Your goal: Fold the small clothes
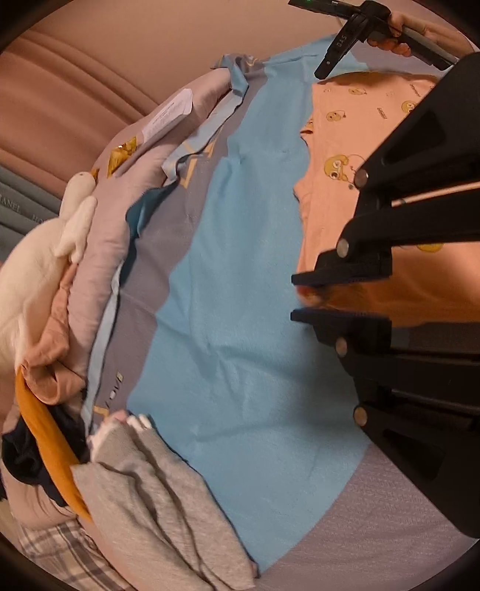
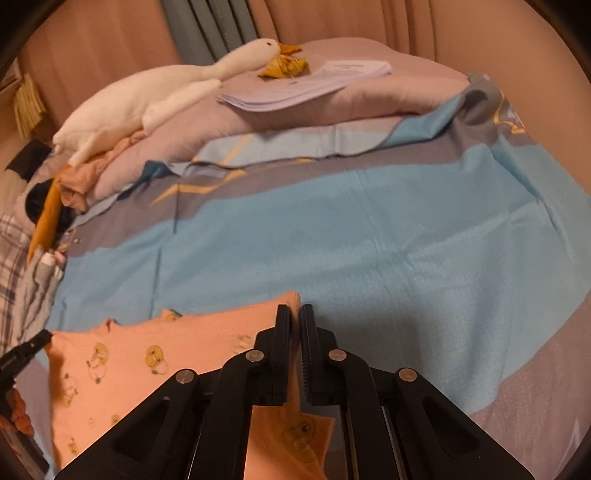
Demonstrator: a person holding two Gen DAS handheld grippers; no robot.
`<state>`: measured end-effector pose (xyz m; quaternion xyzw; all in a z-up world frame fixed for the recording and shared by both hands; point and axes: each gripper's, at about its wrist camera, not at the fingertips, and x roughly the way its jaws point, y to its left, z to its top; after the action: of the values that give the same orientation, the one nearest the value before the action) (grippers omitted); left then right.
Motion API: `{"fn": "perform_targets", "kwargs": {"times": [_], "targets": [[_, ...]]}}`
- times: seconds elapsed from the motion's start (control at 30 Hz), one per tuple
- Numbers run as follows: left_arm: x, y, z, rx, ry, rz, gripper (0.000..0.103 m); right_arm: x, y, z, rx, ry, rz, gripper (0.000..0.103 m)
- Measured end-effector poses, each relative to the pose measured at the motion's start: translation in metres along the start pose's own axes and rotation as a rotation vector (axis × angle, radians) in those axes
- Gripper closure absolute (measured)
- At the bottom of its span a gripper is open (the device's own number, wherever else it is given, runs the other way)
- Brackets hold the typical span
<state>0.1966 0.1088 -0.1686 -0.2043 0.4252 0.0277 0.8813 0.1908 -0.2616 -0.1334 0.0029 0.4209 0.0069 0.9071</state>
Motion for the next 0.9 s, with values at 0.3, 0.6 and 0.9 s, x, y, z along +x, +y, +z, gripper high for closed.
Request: {"fn": "perform_targets", "kwargs": {"times": [0.3,0.6,0.9], "targets": [[-0.056,0.014,-0.033,-0.056,-0.037,-0.035,0.045,-0.051,0.000,-0.015,-0.048,-0.044,-0.088,0.045],[-0.108,0.011,-0.091,-0.097,-0.045,-0.082,0.013,-0.095,0.002,-0.073,0.003,-0.063,-0.060,0.033],[-0.109,0.008,-0.141,-0.127,0.012,-0.122,0.014,-0.088,-0.013,-0.129,0.127,0.058,-0.002,0.031]]}}
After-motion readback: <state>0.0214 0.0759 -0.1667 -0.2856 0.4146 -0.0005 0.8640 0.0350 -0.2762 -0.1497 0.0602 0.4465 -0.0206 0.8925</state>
